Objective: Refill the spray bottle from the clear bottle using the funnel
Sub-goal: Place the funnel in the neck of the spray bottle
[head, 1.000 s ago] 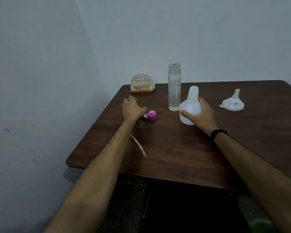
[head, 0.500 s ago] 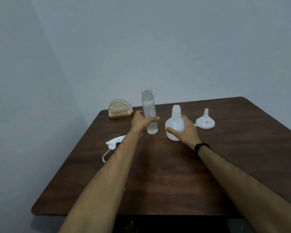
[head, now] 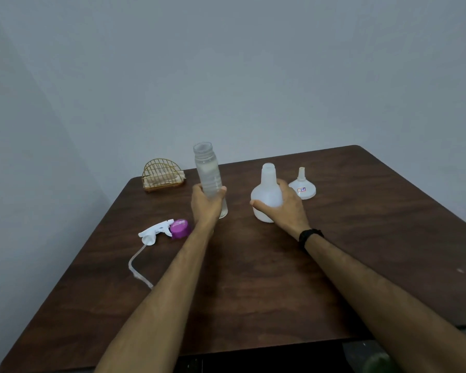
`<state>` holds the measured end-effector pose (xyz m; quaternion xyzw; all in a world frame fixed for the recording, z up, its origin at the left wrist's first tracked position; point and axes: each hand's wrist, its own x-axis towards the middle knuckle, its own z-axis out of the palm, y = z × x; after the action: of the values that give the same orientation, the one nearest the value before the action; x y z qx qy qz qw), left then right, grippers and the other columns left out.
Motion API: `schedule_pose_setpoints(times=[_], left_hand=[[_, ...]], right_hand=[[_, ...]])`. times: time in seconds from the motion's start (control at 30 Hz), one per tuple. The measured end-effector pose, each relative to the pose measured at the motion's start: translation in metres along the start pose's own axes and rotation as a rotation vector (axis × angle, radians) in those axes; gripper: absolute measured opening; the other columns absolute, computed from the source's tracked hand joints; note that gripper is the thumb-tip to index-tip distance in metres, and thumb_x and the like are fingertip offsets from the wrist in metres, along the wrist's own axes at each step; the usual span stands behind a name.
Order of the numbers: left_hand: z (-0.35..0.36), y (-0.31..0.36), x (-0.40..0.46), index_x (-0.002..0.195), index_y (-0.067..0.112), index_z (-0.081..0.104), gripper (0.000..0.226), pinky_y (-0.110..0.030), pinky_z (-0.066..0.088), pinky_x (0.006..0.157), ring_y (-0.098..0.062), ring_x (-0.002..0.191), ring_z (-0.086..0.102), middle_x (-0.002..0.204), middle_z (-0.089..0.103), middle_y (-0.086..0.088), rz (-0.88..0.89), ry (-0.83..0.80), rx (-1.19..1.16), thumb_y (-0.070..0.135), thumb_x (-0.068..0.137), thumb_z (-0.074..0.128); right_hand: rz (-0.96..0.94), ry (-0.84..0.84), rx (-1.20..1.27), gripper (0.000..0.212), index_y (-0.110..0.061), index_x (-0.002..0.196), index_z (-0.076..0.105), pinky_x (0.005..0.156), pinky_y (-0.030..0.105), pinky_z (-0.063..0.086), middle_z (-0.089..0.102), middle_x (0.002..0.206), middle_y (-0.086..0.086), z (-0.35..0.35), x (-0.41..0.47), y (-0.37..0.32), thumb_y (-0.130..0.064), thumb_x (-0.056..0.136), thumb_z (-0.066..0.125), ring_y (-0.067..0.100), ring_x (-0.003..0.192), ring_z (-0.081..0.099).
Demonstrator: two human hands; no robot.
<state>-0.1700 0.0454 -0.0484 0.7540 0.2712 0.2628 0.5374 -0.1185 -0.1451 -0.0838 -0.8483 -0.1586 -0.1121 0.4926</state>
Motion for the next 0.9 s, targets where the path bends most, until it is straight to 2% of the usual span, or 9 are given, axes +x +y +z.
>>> schedule_pose_setpoints(times=[0.13,0.23,0.3,0.33,0.47,0.53,0.6,0.77,0.9], left_hand=[[0.005,-0.006,-0.007,0.134,0.017,0.046,0.058,-0.036,0.049,0.095,-0.021,0.118,0.061,0.13,0.06,-0.004,0.038,0.011,0.018,0.036,0.087,0.075],[0.006,-0.007,-0.012,0.137,0.017,0.044,0.063,-0.032,0.047,0.092,-0.021,0.119,0.059,0.132,0.059,-0.005,0.058,0.025,0.038,0.037,0.086,0.076],[0.007,-0.006,-0.016,0.14,0.016,0.043,0.068,-0.029,0.045,0.091,-0.019,0.12,0.057,0.133,0.057,-0.004,0.069,0.047,0.056,0.037,0.085,0.077],[0.007,-0.006,-0.018,0.14,0.016,0.042,0.069,-0.029,0.045,0.091,-0.019,0.121,0.056,0.133,0.056,-0.004,0.074,0.058,0.062,0.037,0.085,0.078],[0.009,-0.011,-0.022,0.143,0.017,0.041,0.071,-0.036,0.049,0.099,-0.02,0.123,0.056,0.136,0.055,-0.004,0.097,0.083,0.062,0.038,0.085,0.077],[0.01,-0.013,-0.023,0.143,0.018,0.041,0.071,-0.037,0.05,0.099,-0.02,0.123,0.055,0.137,0.054,-0.004,0.098,0.095,0.069,0.038,0.085,0.076],[0.01,-0.014,-0.024,0.143,0.017,0.042,0.07,-0.036,0.05,0.098,-0.02,0.122,0.056,0.136,0.055,-0.003,0.106,0.104,0.073,0.037,0.085,0.077],[0.013,-0.015,-0.027,0.145,0.017,0.041,0.072,-0.033,0.047,0.098,-0.02,0.125,0.053,0.138,0.052,-0.005,0.113,0.131,0.089,0.037,0.085,0.076],[0.014,-0.012,-0.037,0.144,0.012,0.039,0.078,-0.038,0.046,0.103,-0.024,0.128,0.05,0.14,0.049,-0.009,0.074,0.242,0.131,0.037,0.082,0.079]], right_hand=[[-0.019,0.044,-0.037,0.093,-0.031,0.137,0.048,0.09,0.038,0.05,0.056,0.131,-0.007,-0.011,-0.005,0.004,-0.09,0.065,0.056,0.014,0.12,0.051],[-0.039,0.328,0.036,0.07,-0.024,0.127,0.057,0.085,0.036,0.05,0.057,0.125,-0.002,-0.024,-0.003,0.007,-0.077,0.083,0.042,0.014,0.112,0.051],[-0.006,0.475,-0.008,0.057,-0.021,0.12,0.058,0.087,0.04,0.05,0.057,0.121,-0.001,-0.035,0.009,0.011,-0.067,0.09,0.044,0.015,0.107,0.05],[0.023,0.486,-0.05,0.053,-0.019,0.121,0.057,0.09,0.042,0.049,0.056,0.123,0.001,-0.039,0.017,0.016,-0.062,0.091,0.05,0.018,0.109,0.051],[0.06,0.183,-0.168,0.065,-0.018,0.145,0.042,0.104,0.04,0.04,0.047,0.143,0.01,-0.055,0.047,0.04,-0.043,0.09,0.066,0.027,0.13,0.044],[0.023,0.037,-0.169,0.069,-0.022,0.15,0.036,0.105,0.04,0.041,0.048,0.143,0.012,-0.062,0.059,0.043,-0.038,0.09,0.067,0.027,0.132,0.044],[-0.022,-0.038,-0.188,0.064,-0.023,0.149,0.039,0.104,0.04,0.044,0.051,0.141,0.01,-0.065,0.067,0.044,-0.035,0.092,0.066,0.025,0.13,0.049],[-0.083,-0.087,-0.245,0.034,-0.022,0.121,0.061,0.09,0.033,0.049,0.064,0.12,0.003,-0.07,0.07,0.041,-0.027,0.089,0.071,0.021,0.109,0.06],[0.003,0.058,-0.147,0.016,-0.023,0.092,0.066,0.079,0.03,0.055,0.067,0.092,-0.002,-0.073,0.063,0.04,-0.011,0.085,0.074,0.017,0.088,0.064]])
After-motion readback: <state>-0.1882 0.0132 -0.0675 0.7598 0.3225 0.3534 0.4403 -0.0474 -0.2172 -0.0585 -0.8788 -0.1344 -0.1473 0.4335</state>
